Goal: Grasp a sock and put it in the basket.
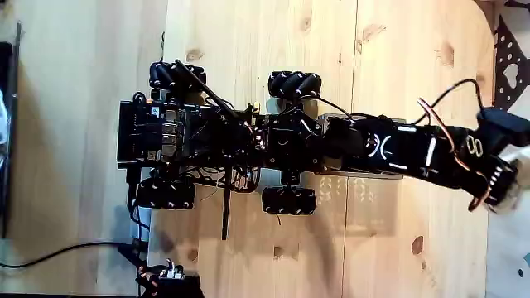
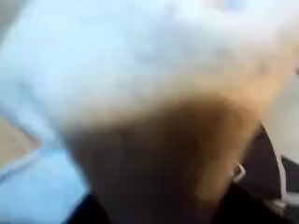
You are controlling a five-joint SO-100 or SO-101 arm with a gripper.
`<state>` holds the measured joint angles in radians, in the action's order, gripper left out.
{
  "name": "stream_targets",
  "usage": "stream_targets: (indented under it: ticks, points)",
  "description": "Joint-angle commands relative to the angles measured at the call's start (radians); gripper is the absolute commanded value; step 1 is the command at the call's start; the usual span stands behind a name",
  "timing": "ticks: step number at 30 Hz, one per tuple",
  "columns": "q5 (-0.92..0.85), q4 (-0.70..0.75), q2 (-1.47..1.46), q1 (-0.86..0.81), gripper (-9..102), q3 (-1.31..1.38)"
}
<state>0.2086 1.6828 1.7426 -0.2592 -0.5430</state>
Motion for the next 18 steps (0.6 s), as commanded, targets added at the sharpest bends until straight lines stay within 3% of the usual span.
stream_targets:
  ticks: [1, 8, 14, 18]
  points:
    - [-0.015, 0.253, 0.11, 0.035, -1, -0.063]
    - [0.021, 0.241, 0.295, 0.078, -1, -0.37]
    - [0.008, 0.075, 0.387, 0.08, -1, -0.721]
    - [-0.025, 0.075, 0.391, 0.094, -1, -0.798]
